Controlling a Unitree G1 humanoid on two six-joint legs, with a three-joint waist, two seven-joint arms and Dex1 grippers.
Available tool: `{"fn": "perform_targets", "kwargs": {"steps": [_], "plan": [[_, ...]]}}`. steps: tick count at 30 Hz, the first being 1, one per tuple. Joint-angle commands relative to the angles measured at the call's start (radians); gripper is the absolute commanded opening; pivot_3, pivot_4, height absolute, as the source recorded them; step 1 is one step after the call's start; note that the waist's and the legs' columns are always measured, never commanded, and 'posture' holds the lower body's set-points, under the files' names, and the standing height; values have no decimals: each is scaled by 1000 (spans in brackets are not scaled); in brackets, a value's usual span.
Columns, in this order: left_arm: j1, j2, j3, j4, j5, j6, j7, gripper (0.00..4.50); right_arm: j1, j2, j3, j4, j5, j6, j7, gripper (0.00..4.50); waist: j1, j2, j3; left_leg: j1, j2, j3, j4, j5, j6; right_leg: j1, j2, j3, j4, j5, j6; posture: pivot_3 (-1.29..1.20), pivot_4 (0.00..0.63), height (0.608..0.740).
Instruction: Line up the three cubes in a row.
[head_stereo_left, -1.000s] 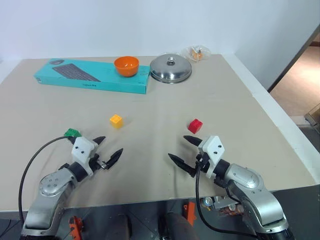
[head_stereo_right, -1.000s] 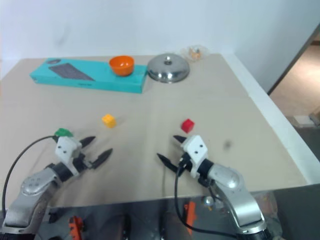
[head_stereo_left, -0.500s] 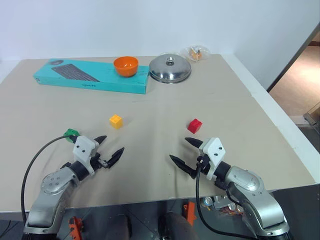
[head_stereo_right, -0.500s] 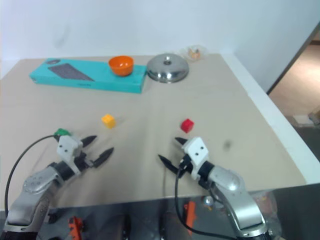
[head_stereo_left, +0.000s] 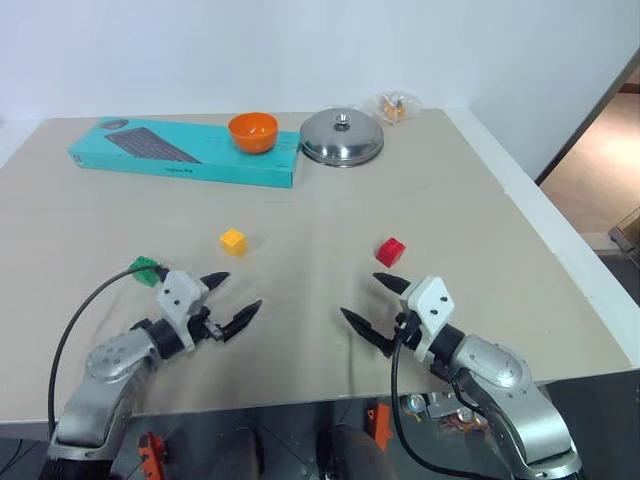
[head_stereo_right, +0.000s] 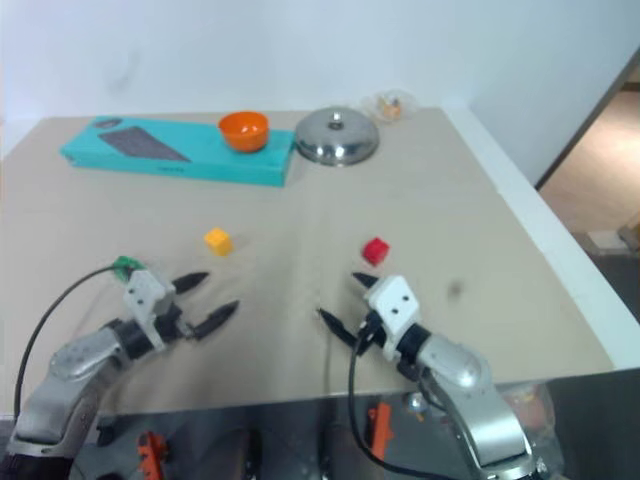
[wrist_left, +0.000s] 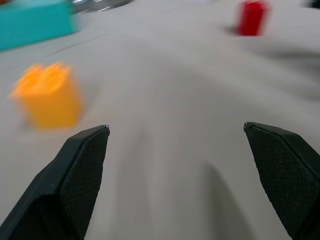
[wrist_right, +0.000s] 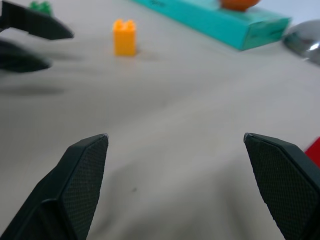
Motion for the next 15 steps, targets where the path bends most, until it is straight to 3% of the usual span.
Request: {"fn": "perform_targets", "kwargs": {"steps": [1,8,15], "plan": [[-50,13,-14,7,-27,-8,-53,4456,-43,9,-68,-60,15,13,-48,4500,0,0,0,0,0,0,0,0,0,0,0,0,0,0,0,0,150,740],[-90,37,-68,24,-70,38,-178,4456,-145,15,-143,6,0,56,-134,4500,-1,0,0,0,0,0,0,0,0,-1,1,3,0,0,0,0,150,740],[-143,41,-99,58,-68,55,-228,4456,-234,-15,-147,215,-8,-20,-74,4500,-1,0,0,0,-1,1,0,0,1,0,1,3,0,0,1,0,150,740]]}}
